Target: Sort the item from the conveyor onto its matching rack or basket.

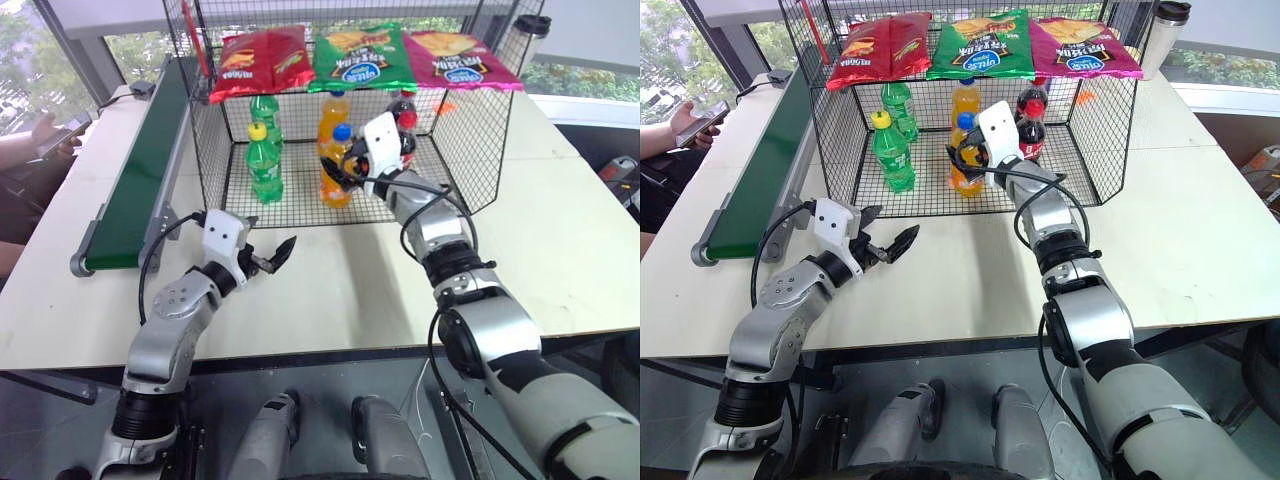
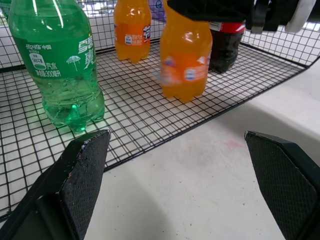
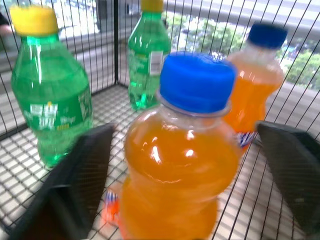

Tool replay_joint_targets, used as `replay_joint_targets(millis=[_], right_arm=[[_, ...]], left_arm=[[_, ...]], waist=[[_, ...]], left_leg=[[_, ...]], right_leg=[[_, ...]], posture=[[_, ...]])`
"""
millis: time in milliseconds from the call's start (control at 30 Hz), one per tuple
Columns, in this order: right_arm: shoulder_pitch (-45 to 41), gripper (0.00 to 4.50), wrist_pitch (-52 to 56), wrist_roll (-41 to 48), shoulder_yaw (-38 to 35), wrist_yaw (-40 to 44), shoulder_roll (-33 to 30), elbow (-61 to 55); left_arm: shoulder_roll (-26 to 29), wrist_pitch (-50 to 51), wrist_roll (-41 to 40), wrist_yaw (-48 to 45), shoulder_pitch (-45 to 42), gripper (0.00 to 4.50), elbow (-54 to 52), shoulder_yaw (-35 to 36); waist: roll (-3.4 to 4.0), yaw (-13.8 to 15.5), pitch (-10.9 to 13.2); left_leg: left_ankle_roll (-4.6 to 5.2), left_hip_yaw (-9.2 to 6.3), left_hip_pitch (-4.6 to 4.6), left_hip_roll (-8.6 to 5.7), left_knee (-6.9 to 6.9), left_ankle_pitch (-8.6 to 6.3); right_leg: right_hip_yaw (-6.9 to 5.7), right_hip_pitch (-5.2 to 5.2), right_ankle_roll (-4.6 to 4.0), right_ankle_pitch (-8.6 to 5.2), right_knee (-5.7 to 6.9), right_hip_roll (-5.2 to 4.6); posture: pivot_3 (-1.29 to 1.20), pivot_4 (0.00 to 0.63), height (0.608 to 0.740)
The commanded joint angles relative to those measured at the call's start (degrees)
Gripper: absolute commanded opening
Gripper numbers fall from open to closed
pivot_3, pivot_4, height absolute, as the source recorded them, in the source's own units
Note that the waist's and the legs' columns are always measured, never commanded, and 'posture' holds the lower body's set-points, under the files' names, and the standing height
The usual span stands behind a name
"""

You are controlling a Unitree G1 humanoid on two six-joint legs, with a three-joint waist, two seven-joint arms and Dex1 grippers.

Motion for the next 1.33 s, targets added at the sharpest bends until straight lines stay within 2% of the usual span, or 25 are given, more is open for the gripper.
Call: replay_joint_targets(millis=[33, 367, 500, 667, 900, 1100, 1333], right_arm=[[-2.09, 4.45, -1.46, -0.21, -1.06, 0.43, 0.22, -1.30], [1.73, 4.45, 3.93, -0.97, -0.27, 4.66, -2.59, -13.16], [6.78, 4.45, 9.89, -1.14, 1.17, 9.36, -7.40, -24.11], [16.78, 4.45, 23.61, 3.99, 2.19, 18.05, -13.38, -43.04], [32.30, 4.45, 38.71, 11.68, 2.35, 21.01, -15.24, -61.34], [38.47, 4.45, 41.67, 12.84, 0.86, 18.12, -15.07, -62.00], [39.31, 4.45, 41.36, 13.29, 0.53, 18.12, -15.80, -61.52]], left_arm=[[-0.04, -1.31, 0.14, -0.06, -0.65, 4.50, -1.41, -0.12], [-0.64, -1.98, 0.32, 0.09, -0.52, 4.50, -0.78, -0.41], [-0.89, -3.13, 0.90, -0.18, -0.29, 4.50, -0.59, -0.95], [0.07, -3.73, 0.62, -2.77, 0.52, 4.50, -0.53, -1.90], [1.28, -4.97, 1.43, -4.81, 1.30, 4.50, 0.80, -2.62], [1.70, -6.06, 2.63, -5.61, 2.54, 4.50, 0.87, -3.82], [1.90, -5.75, 2.38, -5.94, 3.32, 4.50, 1.04, -3.36]], waist=[[0.00, 0.01, -0.01], [0.01, 0.16, -0.01], [0.01, 0.46, -0.01], [0.00, 0.40, -0.01], [0.04, 0.39, -0.06], [0.04, 0.49, -0.06], [0.04, 0.45, -0.06]], left_leg=[[0.00, 0.00, 0.01, 0.00, 0.00, 0.00], [0.00, -0.01, 0.05, 0.01, 0.00, 0.00], [-0.01, -0.01, 0.04, 0.00, 0.01, 0.00], [0.00, 0.00, 0.04, 0.00, 0.01, -0.01], [-0.06, -0.03, 0.06, 0.06, 0.01, -0.06], [-0.12, 0.03, 0.06, -0.02, 0.09, -0.09], [-0.12, 0.02, 0.05, -0.01, 0.08, -0.09]], right_leg=[[0.00, 0.00, 0.00, 0.00, 0.01, 0.00], [0.02, 0.04, -0.01, 0.00, 0.01, 0.01], [0.02, 0.06, -0.01, -0.01, 0.00, 0.00], [0.03, 0.06, -0.01, -0.01, -0.01, -0.03], [0.01, 0.09, -0.23, -0.13, 0.00, -0.09], [0.00, 0.15, -0.22, -0.13, -0.04, -0.26], [-0.03, 0.15, -0.21, -0.14, -0.05, -0.27]], posture=[[0.00, 0.150, 0.739], [0.00, 0.150, 0.739], [0.00, 0.150, 0.739], [0.00, 0.150, 0.739], [0.00, 0.150, 0.739], [0.00, 0.150, 0.739], [0.00, 0.150, 0.739]])
